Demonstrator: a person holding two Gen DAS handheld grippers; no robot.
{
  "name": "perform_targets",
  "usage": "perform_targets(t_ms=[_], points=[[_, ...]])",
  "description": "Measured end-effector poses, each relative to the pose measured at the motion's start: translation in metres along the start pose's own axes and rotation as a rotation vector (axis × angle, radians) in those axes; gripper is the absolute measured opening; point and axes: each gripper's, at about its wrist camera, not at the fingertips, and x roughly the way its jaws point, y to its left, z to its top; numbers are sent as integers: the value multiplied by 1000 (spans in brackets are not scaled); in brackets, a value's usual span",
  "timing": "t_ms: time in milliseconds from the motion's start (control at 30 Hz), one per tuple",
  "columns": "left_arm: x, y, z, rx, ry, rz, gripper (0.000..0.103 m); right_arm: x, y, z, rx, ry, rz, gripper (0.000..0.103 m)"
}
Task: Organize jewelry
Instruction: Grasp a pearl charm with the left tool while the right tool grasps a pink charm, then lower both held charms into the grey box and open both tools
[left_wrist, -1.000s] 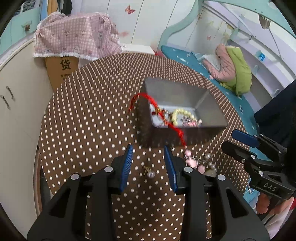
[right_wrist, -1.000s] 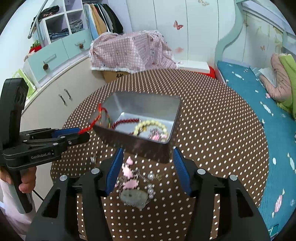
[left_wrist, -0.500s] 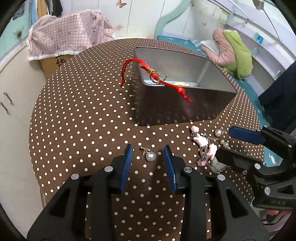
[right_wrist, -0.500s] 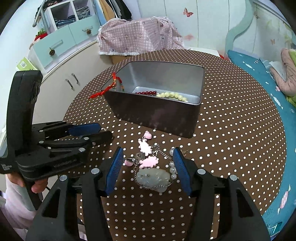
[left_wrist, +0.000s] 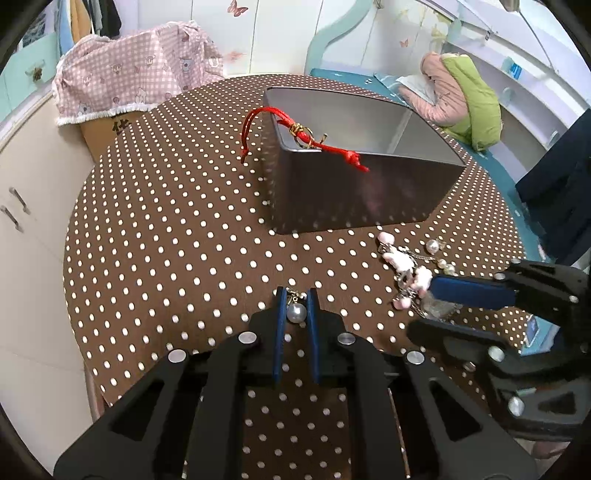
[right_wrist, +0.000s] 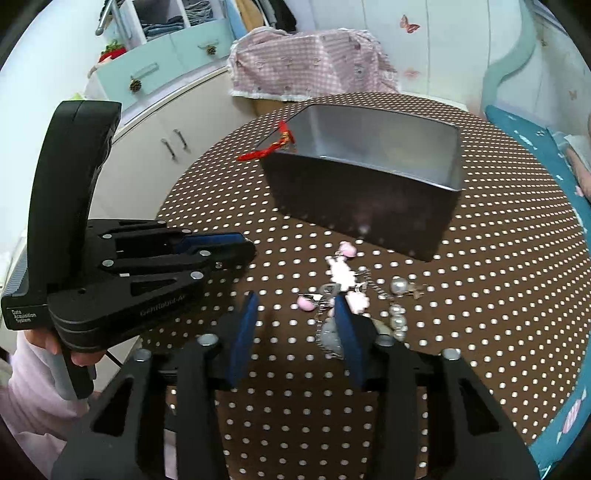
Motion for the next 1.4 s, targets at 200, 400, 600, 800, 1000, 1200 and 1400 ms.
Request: perform_targets(t_ms=[200,400,600,800,1000,1200,1400], points=[[-5,-1,-8,-4,-6,-25,11,10,-1,1,-2,23,-40,26],[-8,-8,-13,-5,-9,-39,11,18,8,1,-32,19,-78,25],[-10,-14,-17,1,-5,-55,11,19,11,-6,-76,9,-133,12],[-19,-16,-19,-3,-26,-74,11,17,8,-3,-45,19,-127,11],[-32,-19,-15,2,-62,-81,11,-1,2,3,1,-22,-98,11],[-47,-22,-5,11,-109,-81,11,-26,-6,13,34,-96,-73,11],[-59,-28,12,25,-157,-90,11,-48,-14,26,57,-165,-69,11]])
